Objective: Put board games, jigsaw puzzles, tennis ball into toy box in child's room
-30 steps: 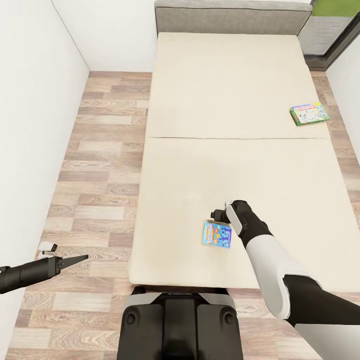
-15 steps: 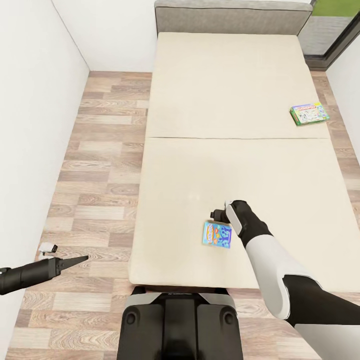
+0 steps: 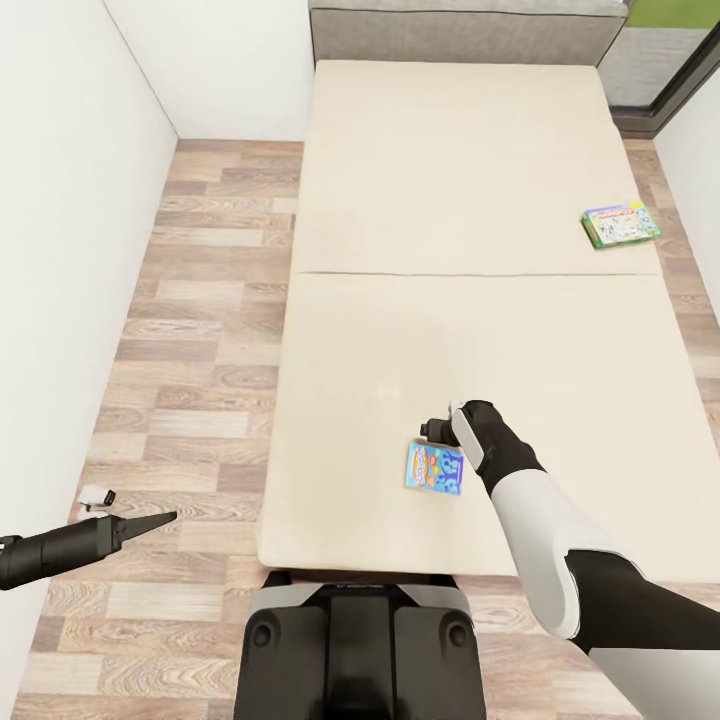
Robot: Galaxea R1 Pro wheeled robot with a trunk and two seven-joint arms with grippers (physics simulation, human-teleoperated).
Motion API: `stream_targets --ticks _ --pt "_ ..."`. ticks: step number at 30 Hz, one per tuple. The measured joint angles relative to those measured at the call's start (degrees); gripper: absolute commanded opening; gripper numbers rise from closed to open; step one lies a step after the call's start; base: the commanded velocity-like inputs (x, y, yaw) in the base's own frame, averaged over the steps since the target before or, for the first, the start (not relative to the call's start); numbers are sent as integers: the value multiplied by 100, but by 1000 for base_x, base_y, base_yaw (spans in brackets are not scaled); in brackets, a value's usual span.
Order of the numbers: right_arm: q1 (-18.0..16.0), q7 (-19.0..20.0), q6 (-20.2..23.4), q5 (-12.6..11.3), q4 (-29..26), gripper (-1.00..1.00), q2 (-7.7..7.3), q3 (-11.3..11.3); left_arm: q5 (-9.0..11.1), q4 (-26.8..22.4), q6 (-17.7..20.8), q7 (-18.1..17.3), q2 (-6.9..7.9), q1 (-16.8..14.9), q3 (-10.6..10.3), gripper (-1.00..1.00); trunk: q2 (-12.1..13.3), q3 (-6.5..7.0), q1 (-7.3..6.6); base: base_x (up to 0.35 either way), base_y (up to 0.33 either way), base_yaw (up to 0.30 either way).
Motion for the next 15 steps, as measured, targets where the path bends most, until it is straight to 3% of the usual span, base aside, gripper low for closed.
stream_targets --ticks 15 --pt "0 0 -4 3 -9 100 0 0 0 0 0 0 0 0 -2 100 0 -136 0 0 0 0"
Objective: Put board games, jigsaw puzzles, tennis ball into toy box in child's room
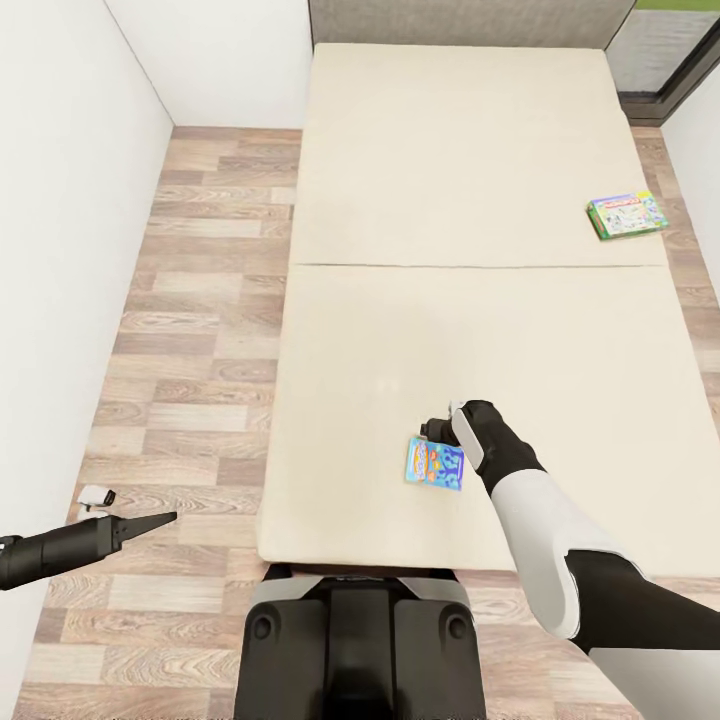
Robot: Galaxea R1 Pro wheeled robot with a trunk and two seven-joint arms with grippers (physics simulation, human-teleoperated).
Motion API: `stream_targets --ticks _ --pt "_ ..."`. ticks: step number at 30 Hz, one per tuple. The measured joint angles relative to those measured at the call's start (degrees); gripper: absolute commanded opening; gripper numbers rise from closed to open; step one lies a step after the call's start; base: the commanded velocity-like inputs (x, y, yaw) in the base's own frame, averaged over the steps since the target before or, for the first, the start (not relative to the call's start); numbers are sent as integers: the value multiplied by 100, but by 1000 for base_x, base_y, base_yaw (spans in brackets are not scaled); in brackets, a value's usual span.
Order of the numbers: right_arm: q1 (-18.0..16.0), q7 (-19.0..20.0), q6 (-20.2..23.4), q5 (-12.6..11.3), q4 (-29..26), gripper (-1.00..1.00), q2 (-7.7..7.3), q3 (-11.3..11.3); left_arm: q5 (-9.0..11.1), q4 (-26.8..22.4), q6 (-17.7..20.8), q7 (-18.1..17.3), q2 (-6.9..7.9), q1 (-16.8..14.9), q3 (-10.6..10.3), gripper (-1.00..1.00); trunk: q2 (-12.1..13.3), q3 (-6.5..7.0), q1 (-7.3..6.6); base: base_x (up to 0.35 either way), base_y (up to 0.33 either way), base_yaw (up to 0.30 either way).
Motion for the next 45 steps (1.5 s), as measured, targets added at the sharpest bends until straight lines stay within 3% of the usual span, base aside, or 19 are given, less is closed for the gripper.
stream_targets --ticks 10,45 --pt "0 -1 -20 0 -6 100 0 0 0 0 -3 0 0 0 -1 100 0 -58 0 0 0 0" --pt "-9 -7 -240 0 -111 100 28 -11 0 0 -105 0 -9 0 -22 100 0 -65 0 0 0 0"
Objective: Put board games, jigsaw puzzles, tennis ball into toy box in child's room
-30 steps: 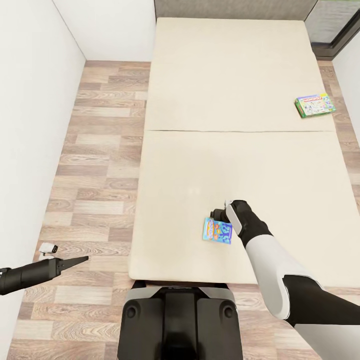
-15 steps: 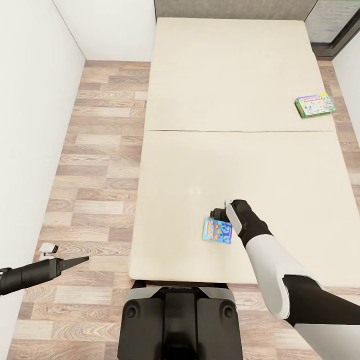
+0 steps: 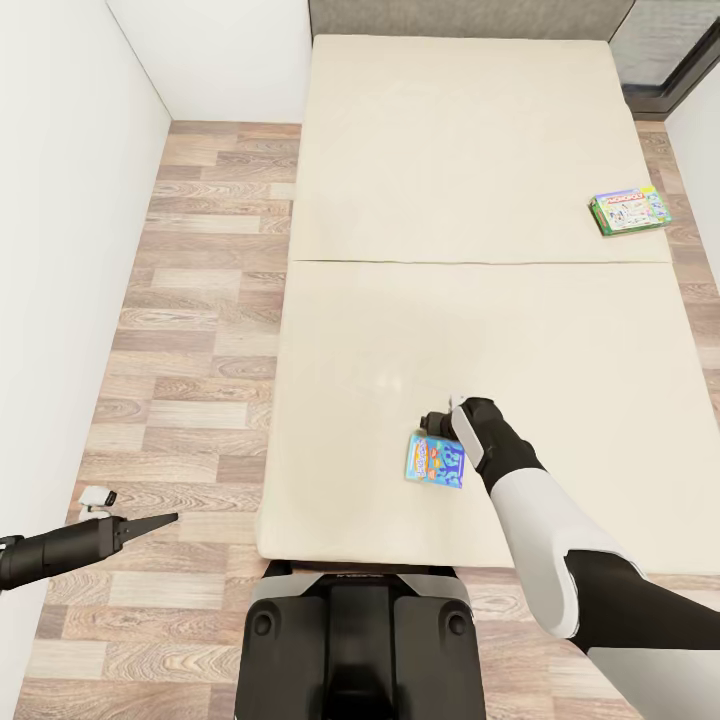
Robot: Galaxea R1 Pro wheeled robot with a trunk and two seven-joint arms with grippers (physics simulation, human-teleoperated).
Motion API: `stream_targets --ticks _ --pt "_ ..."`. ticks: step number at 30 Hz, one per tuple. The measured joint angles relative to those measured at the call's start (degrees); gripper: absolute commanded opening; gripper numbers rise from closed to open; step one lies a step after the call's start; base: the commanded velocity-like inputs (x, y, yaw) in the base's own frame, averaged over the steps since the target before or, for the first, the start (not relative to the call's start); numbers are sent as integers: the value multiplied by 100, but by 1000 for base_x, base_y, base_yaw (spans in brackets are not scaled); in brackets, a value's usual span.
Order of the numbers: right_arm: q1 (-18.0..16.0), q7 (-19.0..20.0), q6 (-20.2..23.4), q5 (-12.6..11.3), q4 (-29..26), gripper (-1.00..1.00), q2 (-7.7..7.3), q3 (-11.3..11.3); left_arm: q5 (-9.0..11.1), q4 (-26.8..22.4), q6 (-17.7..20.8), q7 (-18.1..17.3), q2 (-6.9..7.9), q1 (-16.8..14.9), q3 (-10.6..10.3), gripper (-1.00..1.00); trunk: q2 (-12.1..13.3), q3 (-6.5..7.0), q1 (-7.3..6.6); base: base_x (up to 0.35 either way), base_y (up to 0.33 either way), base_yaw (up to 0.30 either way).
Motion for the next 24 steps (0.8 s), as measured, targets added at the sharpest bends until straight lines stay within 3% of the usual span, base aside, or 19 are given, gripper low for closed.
stream_targets --ticks 24 --pt "8 -3 -95 5 -9 100 21 8 0 0 0 0 -1 0 -11 100 0 -115 0 0 0 0"
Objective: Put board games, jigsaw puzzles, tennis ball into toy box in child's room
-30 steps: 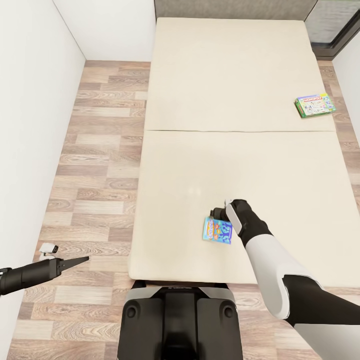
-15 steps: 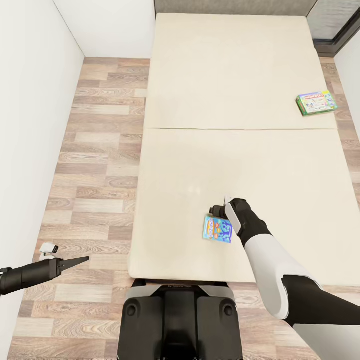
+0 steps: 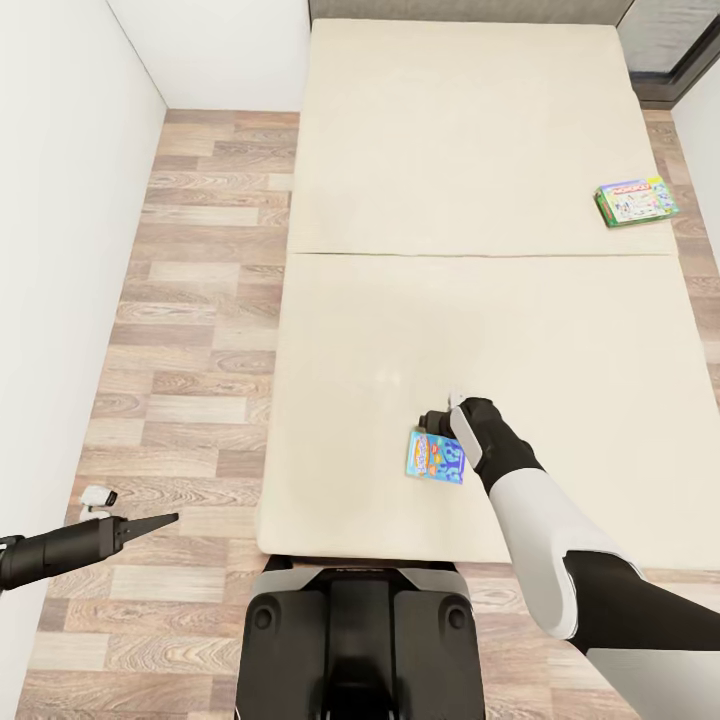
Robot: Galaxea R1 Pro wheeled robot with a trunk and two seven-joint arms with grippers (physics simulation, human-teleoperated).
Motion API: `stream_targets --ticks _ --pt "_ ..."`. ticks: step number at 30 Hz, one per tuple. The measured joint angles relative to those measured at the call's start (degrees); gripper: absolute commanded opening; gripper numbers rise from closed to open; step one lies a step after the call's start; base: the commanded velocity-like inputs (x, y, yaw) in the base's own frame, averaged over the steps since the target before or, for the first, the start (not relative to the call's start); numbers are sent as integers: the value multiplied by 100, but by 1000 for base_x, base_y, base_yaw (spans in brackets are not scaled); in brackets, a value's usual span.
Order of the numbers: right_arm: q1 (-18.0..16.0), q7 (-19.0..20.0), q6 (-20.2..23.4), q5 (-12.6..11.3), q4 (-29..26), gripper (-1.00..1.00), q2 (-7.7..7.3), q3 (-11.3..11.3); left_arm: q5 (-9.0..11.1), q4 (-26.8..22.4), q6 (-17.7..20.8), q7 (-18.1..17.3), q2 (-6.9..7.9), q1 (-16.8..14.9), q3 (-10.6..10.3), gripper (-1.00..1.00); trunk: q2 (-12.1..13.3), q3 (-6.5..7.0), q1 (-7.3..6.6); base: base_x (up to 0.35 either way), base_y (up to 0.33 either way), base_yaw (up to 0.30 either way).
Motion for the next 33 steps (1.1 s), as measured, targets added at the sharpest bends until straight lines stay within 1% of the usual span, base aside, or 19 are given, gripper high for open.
stream_targets --ticks 7,15,28,33 --pt "0 0 -2 2 0 100 -2 0 1 0 0 0 1 0 18 100 0 -1 1 -32 0 0" --pt "0 0 1 -2 0 100 0 1 3 0 0 0 1 0 10 100 0 -1 2 -215 0 0" --pt "0 0 2 -3 0 100 3 0 1 0 -2 0 1 0 23 100 0 -1 0 -21 0 0" --pt "0 0 2 -4 0 100 4 0 1 0 -8 0 1 0 23 100 0 -1 2 -137 0 0"
